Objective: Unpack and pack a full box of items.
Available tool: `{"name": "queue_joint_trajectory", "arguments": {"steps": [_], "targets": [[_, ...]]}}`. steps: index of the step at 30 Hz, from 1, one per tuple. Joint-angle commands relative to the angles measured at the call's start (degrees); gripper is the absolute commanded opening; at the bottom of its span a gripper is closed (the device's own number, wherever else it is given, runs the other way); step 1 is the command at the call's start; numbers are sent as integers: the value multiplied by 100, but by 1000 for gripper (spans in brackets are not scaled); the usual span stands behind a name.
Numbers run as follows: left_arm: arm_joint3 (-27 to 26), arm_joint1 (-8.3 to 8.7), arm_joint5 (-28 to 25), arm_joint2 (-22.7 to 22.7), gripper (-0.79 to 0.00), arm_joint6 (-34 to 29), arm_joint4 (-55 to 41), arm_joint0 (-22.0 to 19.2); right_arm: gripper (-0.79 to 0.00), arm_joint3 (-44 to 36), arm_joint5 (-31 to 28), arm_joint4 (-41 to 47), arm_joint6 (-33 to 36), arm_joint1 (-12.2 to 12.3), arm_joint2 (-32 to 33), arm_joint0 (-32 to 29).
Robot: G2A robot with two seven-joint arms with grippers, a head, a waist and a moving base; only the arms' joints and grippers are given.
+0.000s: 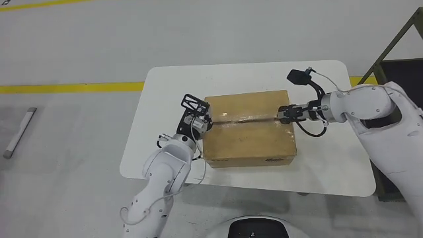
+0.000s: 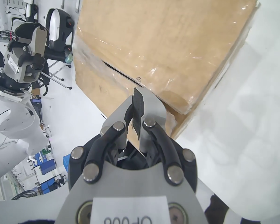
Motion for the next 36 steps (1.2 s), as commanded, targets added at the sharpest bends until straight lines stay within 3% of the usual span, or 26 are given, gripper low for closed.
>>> {"name": "queue_joint_trajectory", "arguments": {"steps": [1, 15, 32, 33, 34, 36], "targets": [[-2, -12, -51, 43, -776, -32, -81, -18, -785, -31, -3, -45, -24, 16, 19, 6], [436, -98, -409, 442, -760, -5, -243, -186, -785, 16, -30, -100, -179, 66, -86, 0], [1036, -198, -187, 709, -785, -112, 109, -374, -785, 45, -35, -124, -212, 127, -186, -2], [1050, -203, -176, 709, -785, -110, 115, -381, -767, 47, -34, -126, -218, 130, -193, 0], [1059, -207, -174, 711, -785, -106, 118, -386, -690, 51, -34, -128, -222, 133, -200, 3], [1072, -214, -175, 710, -785, -102, 121, -393, -659, 60, -31, -122, -210, 139, -215, 10]]}}
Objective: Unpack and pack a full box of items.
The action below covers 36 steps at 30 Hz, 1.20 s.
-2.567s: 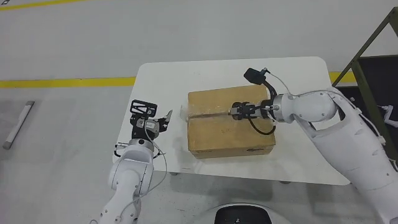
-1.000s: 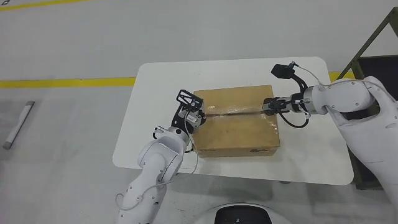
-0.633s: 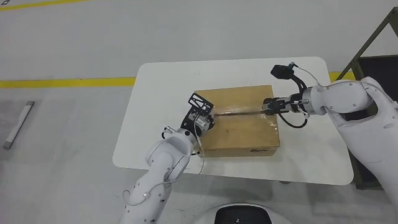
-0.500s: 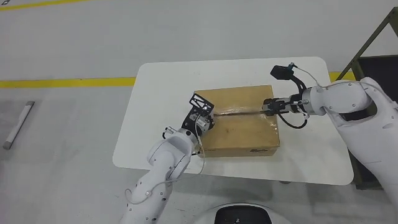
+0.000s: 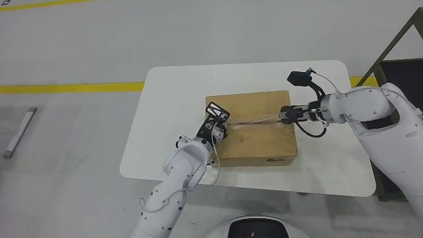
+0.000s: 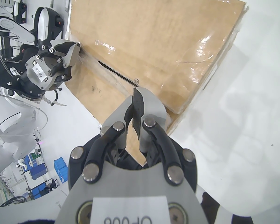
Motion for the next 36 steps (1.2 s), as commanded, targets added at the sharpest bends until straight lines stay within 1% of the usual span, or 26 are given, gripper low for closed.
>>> {"name": "queue_joint_trajectory", "arguments": {"steps": [1, 2, 5, 6, 7, 11, 12, 13, 14, 16, 17, 18, 19, 21, 22, 24, 26, 27, 28, 29, 30, 31, 33, 34, 35, 36], "targets": [[9, -7, -4, -2, -785, 4, 3, -3, -643, 6, -2, -3, 8, 6, -14, 8], [8, -10, -5, -4, -785, 7, 7, -5, -594, 12, 13, -3, 4, 8, -17, 11], [-4, -18, -38, -4, -785, 16, 2, 0, -560, 5, 16, -15, 15, 25, 3, 27], [-8, -22, -46, -1, -785, 18, -9, 1, -529, 0, 21, -13, 7, 33, 30, 29], [-7, -26, -62, 8, -785, 19, -17, -6, -453, -8, 29, -14, -7, 41, 61, 27], [53, -65, -120, 115, -785, 78, -40, -112, -434, -31, 42, -60, -19, 96, 256, -16], [77, -78, -130, 154, -785, 104, -49, -146, -413, -52, 51, -68, -30, 114, 336, -32], [106, -92, -141, 193, -785, 132, -60, -181, -332, -77, 70, -65, -68, 132, 430, -62], [135, -107, -155, 236, -785, 152, -77, -217, -271, -114, 80, -88, -101, 154, 532, -94], [196, -137, -177, 320, -785, 191, -108, -285, -252, -200, 100, -83, -168, 195, 745, -192], [224, -152, -192, 364, -785, 209, -122, -320, -209, -252, 116, -96, -229, 217, 866, -252], [258, -167, -205, 407, -785, 223, -133, -354, -105, -312, 113, -113, -280, 239, 977, -323], [288, -183, -225, 457, -785, 234, -147, -386, -74, -368, 134, -128, -349, 261, 1103, -396], [349, -214, -258, 547, -785, 255, -174, -449, -71, -498, 170, -92, -451, 296, 1326, -567], [375, -230, -274, 590, -785, 274, -186, -479, -123, -564, 173, -99, -489, 315, 1428, -647], [428, -261, -311, 679, -785, 305, -204, -541, -191, -682, 154, -57, -619, 343, 1630, -807], [479, -294, -330, 764, -785, 323, -215, -604, -219, -776, 123, -32, -716, 368, 1793, -970], [501, -312, -339, 810, -785, 341, -226, -635, -351, -833, 87, -11, -778, 379, 1872, -1039], [529, -330, -347, 856, -785, 359, -235, -668, -400, -868, 53, 42, -839, 387, 1951, -1114], [550, -351, -356, 910, -785, 382, -242, -704, -416, -899, 46, 64, -897, 398, 2037, -1187], [579, -371, -353, 958, -785, 402, -254, -741, -456, -953, 22, 67, -940, 409, 2107, -1261], [604, -394, -350, 1010, -785, 422, -267, -781, -468, -1000, -13, 101, -998, 417, 2185, -1335], [647, -442, -321, 1118, -785, 458, -285, -860, -523, -1061, -110, 147, -1122, 434, 2330, -1475], [659, -469, -306, 1178, -785, 488, -299, -903, -570, -1090, -154, 173, -1177, 441, 2398, -1545], [691, -495, -290, 1231, -785, 514, -308, -944, -597, -1120, -193, 221, -1229, 447, 2461, -1616], [728, -522, -269, 1289, -785, 531, -304, -988, -606, -1150, -226, 250, -1299, 452, 2529, -1688]]}}
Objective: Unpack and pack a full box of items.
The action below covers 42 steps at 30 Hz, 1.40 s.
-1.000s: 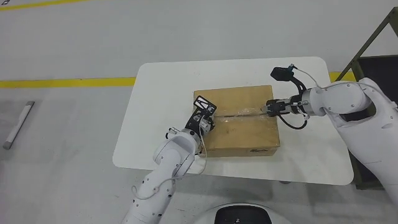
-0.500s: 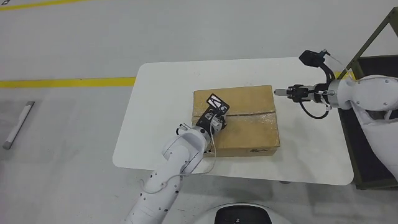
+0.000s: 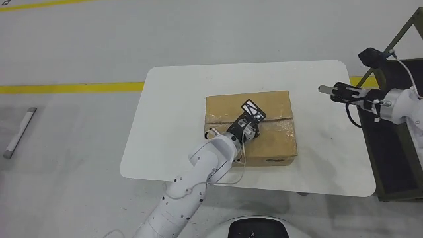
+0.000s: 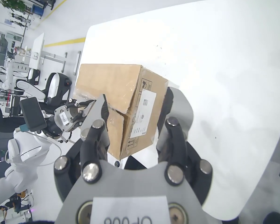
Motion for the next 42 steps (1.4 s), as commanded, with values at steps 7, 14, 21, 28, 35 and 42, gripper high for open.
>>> {"name": "queue_joint_trajectory", "arguments": {"steps": [7, 14, 21, 28, 35, 42], "targets": [[282, -225, 192, 415, -785, 114, -40, -340, -736, -197, -87, 243, -278, 43, 467, -568], [451, -368, 273, 663, -785, 78, 45, -429, -785, -260, -211, 426, -734, 54, 845, -1065], [160, -315, 477, 284, -619, -152, 251, -235, -785, -386, -886, 789, -1675, -4, 927, -1524], [-759, -31, 481, -819, 0, -616, 764, 410, -785, -777, -1619, 728, -2848, -104, 481, -1861], [-1714, 268, 389, -2241, 0, -1123, 1617, 1289, -785, -1278, -1720, -362, -3606, -230, -873, -1854], [-2305, 435, 394, -3394, 0, -1455, 2123, 2091, -785, -986, -1703, -734, -3872, -470, -2602, -954]]}}
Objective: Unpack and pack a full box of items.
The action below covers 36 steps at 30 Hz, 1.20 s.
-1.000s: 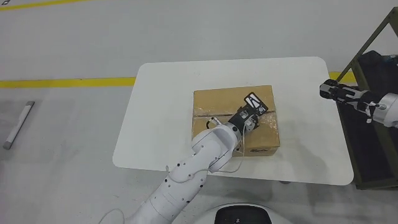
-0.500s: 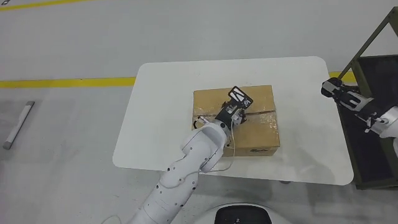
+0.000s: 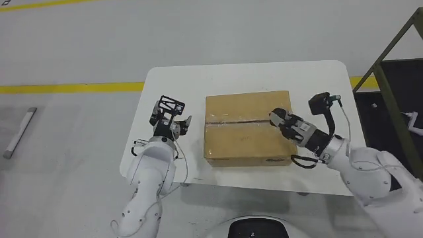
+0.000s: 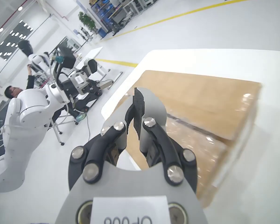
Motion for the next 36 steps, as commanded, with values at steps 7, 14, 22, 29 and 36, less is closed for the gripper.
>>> {"name": "queue_joint_trajectory", "arguments": {"steps": [7, 14, 22, 29, 36], "targets": [[-359, 79, -20, -703, 0, 57, 235, 513, -785, 1187, 561, -1059, -387, -429, -1884, 1507], [-426, 88, -189, -702, 0, 155, 192, 663, -785, 2111, 1177, -1949, -571, -771, -2777, 2184], [-340, 71, -397, -458, 0, 313, -33, 612, -785, 2102, 1377, -2450, -452, -749, -2519, 1991], [-151, 57, -418, -278, 0, 431, -54, 426, -785, 1787, 1218, -2673, -160, -602, -1926, 1575], [-57, 42, -403, -138, 0, 475, -112, 339, -785, 1436, 981, -2819, 220, -416, -1131, 1055]]}}
